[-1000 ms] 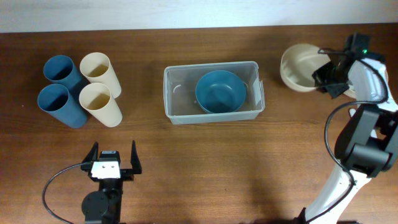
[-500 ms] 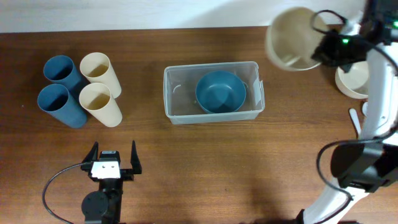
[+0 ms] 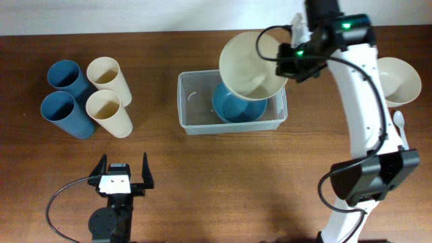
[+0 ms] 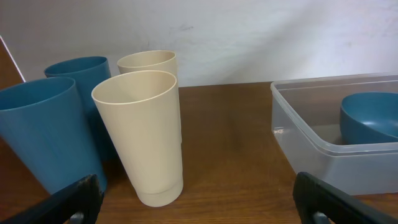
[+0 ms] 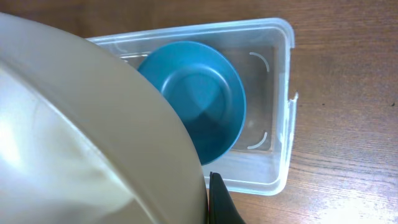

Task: Pack container
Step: 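Lower the cream bowl into the blue bowl and release it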

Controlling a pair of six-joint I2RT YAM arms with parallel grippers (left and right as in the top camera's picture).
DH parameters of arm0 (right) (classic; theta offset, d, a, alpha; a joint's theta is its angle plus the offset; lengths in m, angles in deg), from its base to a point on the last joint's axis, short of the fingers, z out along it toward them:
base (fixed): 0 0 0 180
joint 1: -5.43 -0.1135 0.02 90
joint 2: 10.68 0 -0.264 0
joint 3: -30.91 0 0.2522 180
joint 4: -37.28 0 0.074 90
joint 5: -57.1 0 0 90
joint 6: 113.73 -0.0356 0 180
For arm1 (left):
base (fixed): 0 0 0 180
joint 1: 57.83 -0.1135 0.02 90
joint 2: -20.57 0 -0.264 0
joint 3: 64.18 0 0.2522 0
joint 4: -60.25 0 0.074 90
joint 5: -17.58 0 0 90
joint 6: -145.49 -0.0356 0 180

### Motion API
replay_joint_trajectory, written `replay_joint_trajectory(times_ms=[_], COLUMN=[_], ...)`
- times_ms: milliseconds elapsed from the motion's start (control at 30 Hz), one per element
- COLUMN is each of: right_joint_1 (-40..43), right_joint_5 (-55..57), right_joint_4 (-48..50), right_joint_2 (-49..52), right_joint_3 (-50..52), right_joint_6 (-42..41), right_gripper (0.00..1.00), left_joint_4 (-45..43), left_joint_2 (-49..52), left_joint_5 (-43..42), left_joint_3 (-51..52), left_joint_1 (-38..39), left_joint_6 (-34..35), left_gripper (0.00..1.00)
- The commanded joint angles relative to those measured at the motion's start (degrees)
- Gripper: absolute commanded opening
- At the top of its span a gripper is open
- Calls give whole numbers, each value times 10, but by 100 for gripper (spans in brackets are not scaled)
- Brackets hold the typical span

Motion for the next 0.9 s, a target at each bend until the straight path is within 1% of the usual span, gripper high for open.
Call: replay_joint_trajectory(times_ms=[0, 167, 367, 867], right_joint_1=[-11, -11, -12, -19], right_joint_5=[43, 39, 1, 4], right_joint_4=[6, 5, 9, 12], right_joint_2=[22, 48, 87, 148], right_joint_3=[-2, 0, 0, 0], right_joint_6=[-21, -22, -21, -19], right_gripper=[4, 4, 4, 4], left_joint_4=[1, 2, 1, 1], left_joint_2=[-4, -4, -4, -4], left_joint_5=[-8, -8, -8, -8], left_joint_3=[2, 2, 2, 2], left_joint_1=[-3, -3, -3, -3], left_joint_6=[-7, -7, -7, -7], left_gripper=[100, 100, 100, 100])
